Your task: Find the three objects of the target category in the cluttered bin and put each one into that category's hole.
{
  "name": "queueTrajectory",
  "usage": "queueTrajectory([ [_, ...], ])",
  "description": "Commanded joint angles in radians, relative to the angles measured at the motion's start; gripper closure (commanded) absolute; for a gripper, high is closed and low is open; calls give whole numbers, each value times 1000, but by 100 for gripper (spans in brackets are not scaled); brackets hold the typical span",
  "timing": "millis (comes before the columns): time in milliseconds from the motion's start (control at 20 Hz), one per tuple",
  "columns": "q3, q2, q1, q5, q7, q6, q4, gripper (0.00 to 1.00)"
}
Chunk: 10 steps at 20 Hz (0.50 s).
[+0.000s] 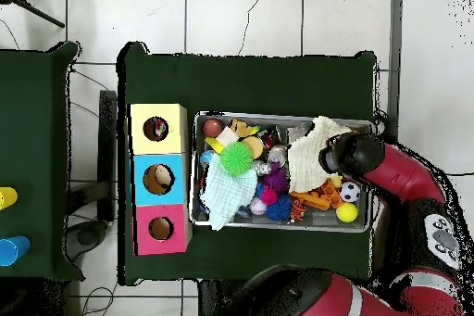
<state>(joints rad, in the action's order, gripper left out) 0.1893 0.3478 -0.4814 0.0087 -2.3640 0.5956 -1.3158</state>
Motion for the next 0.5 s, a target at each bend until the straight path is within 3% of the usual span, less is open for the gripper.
queueTrajectory([
  [50,-135,-24,-21,-48,74,-33,-72,0],
  [250,-168,0,-36,-54,106,13,-87,0],
  [350,-178,-7,-44,-61,125,35,-60,0],
  [500,-196,-64,-73,-82,177,65,49,0],
])
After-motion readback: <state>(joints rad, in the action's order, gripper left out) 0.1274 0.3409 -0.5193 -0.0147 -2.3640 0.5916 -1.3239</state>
